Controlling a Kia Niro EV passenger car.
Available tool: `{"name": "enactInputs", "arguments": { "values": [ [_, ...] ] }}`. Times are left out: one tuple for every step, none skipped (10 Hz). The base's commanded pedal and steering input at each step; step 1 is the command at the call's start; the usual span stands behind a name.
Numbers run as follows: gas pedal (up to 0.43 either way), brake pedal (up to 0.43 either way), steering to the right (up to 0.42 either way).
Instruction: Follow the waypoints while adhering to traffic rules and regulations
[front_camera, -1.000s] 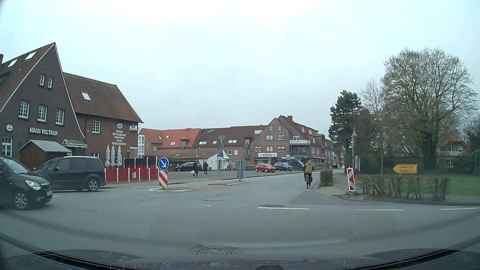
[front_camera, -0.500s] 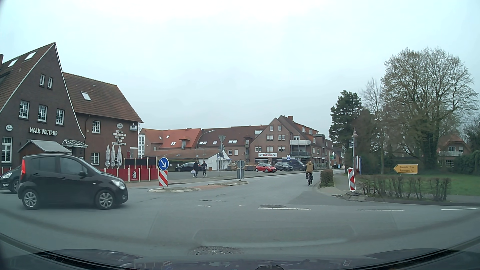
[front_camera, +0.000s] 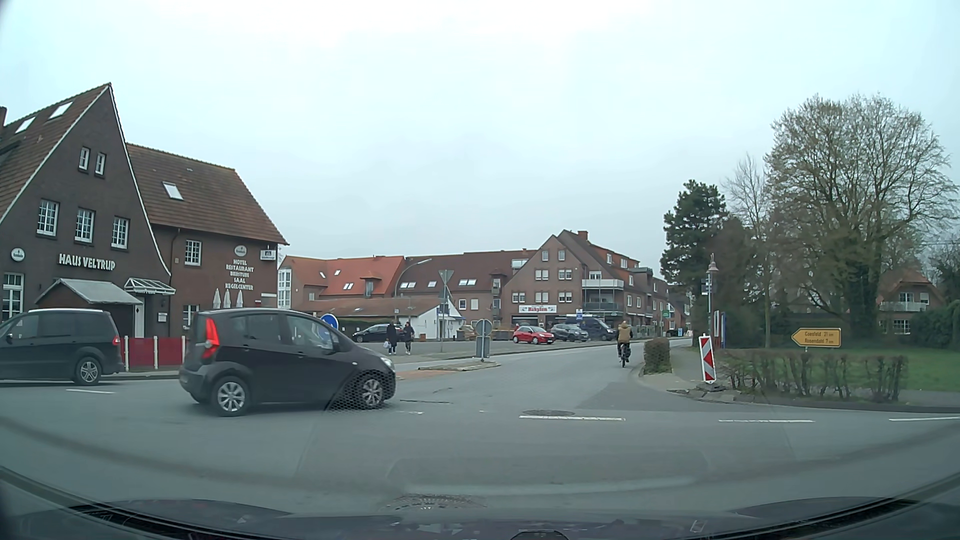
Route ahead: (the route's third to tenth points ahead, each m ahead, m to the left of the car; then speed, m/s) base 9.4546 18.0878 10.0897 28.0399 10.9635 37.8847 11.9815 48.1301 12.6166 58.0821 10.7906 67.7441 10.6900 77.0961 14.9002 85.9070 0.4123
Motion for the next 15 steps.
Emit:
{"name": "enactInputs", "arguments": {
  "values": [
    [0.028, 0.0, -0.09],
    [0.087, 0.0, -0.091],
    [0.169, 0.0, -0.096],
    [0.209, 0.0, -0.104],
    [0.228, 0.0, -0.122],
    [0.228, 0.0, -0.153],
    [0.228, 0.0, -0.179],
    [0.228, 0.0, -0.22],
    [0.24, 0.0, -0.262],
    [0.26, 0.0, -0.3],
    [0.268, 0.0, -0.35],
    [0.268, 0.0, -0.401],
    [0.268, 0.0, -0.435],
    [0.268, 0.0, -0.465],
    [0.268, 0.0, -0.48]
  ]
}}
